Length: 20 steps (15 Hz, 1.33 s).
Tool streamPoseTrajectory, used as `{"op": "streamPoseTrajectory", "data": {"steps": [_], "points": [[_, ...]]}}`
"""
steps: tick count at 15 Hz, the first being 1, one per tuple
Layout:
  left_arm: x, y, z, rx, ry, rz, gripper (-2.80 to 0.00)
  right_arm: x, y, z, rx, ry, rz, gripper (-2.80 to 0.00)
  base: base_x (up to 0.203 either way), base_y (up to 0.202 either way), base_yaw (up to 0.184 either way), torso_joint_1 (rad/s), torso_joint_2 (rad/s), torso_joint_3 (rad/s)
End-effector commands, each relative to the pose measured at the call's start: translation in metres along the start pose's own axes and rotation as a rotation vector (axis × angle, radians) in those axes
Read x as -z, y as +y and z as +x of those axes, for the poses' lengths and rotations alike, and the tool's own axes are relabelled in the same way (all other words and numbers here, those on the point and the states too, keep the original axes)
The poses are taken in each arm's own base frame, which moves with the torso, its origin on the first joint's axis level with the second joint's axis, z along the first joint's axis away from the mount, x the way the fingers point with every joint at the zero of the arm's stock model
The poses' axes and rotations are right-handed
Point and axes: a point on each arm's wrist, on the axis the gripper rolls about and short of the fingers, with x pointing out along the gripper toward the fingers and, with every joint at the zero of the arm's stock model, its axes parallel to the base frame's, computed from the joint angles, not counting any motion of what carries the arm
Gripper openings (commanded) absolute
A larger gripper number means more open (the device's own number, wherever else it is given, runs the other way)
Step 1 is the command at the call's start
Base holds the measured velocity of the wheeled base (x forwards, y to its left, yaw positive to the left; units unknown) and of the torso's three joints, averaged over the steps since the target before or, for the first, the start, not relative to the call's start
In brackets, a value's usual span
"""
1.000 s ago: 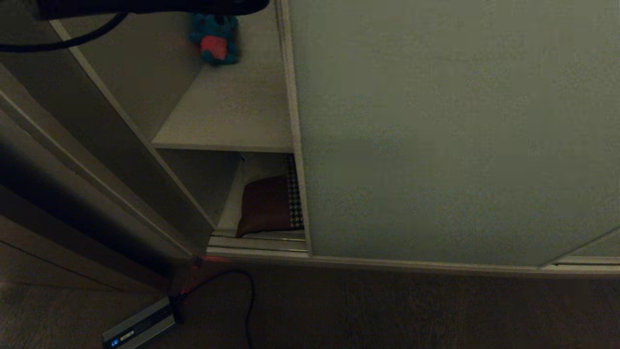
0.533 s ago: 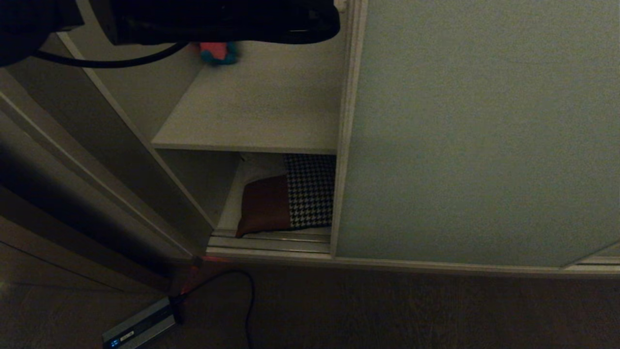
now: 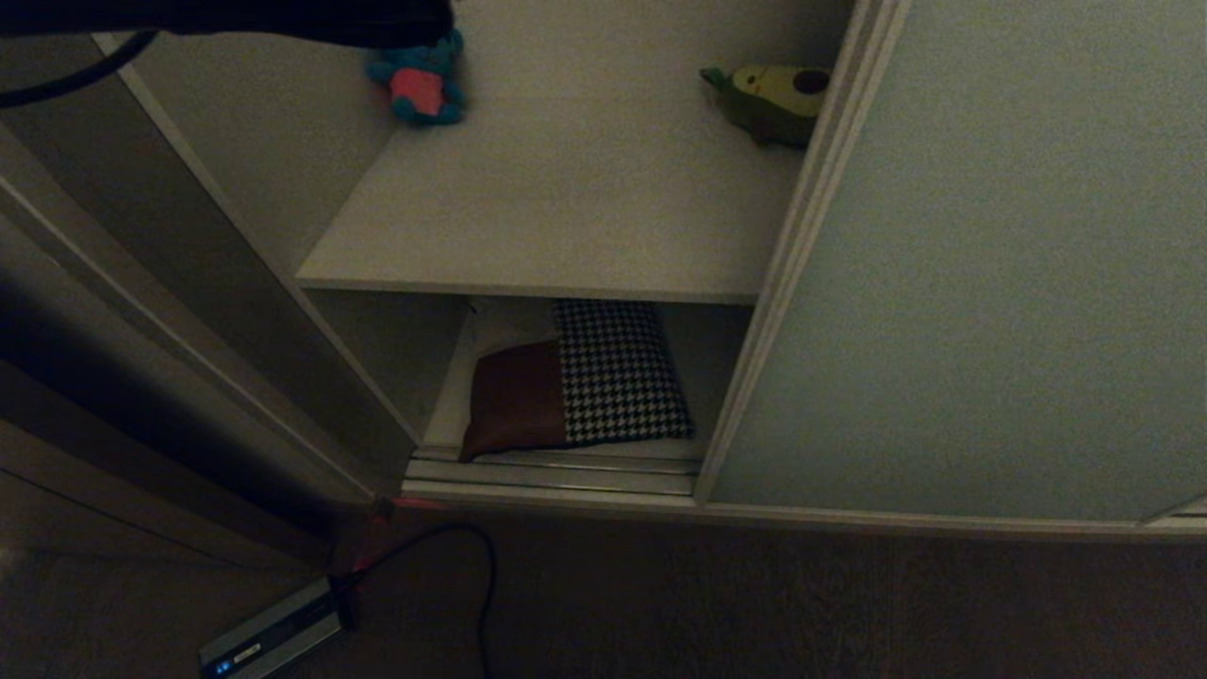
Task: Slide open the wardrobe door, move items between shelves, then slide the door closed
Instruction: Open the door
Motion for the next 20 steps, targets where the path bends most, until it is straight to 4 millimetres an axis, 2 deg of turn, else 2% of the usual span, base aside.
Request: {"op": "streamPoseTrajectory", "data": {"steps": [1, 3, 5, 7, 9, 11, 13, 15, 16, 20], "points": [[-0.011, 0.024, -0.053, -0.090, -0.009, 0.010, -2.80, 0.001, 0.000, 0.000, -0.001, 0.003, 0.000, -2.80, 0.000, 0.000, 0.000, 0.000, 0.00, 0.000], [0.006, 0.043, -0.095, -0.201, 0.080, 0.029, -2.80, 0.001, 0.000, 0.000, -0.001, 0.003, 0.000, -2.80, 0.000, 0.000, 0.000, 0.000, 0.00, 0.000], [0.041, 0.051, -0.144, -0.290, 0.180, 0.032, -2.80, 0.001, 0.000, 0.000, -0.001, 0.003, 0.000, -2.80, 0.000, 0.000, 0.000, 0.000, 0.00, 0.000], [0.072, 0.048, -0.196, -0.340, 0.208, 0.026, -2.80, 0.001, 0.000, 0.000, -0.001, 0.003, 0.000, -2.80, 0.000, 0.000, 0.000, 0.000, 0.00, 0.000], [0.107, 0.035, -0.247, -0.376, 0.189, 0.016, -2.80, 0.001, 0.000, 0.000, -0.001, 0.003, 0.000, -2.80, 0.000, 0.000, 0.000, 0.000, 0.00, 0.000], [0.155, 0.019, -0.284, -0.388, 0.176, 0.011, -2.80, 0.001, 0.000, 0.000, -0.001, 0.003, 0.000, -2.80, 0.000, 0.000, 0.000, 0.000, 0.00, 0.000], [0.207, 0.011, -0.297, -0.382, 0.212, 0.003, -2.80, 0.001, 0.000, 0.000, -0.001, 0.003, 0.000, -2.80, 0.000, 0.000, 0.000, 0.000, 0.00, 0.000], [0.240, 0.013, -0.293, -0.366, 0.248, 0.000, -2.80, 0.001, 0.000, 0.000, -0.001, 0.003, -0.001, -2.80, 0.000, 0.000, 0.000, 0.000, 0.00, 0.000], [0.253, 0.015, -0.291, -0.342, 0.258, 0.001, -2.80, 0.001, 0.000, 0.000, -0.001, 0.003, 0.000, -2.80, 0.000, 0.000, 0.000, 0.000, 0.00, 0.000], [0.272, 0.017, -0.290, -0.274, 0.283, 0.014, -2.80, 0.001, 0.000, 0.000, -0.001, 0.003, -0.001, -2.80, 0.000, 0.000, 0.000, 0.000, 0.00, 0.000]]}}
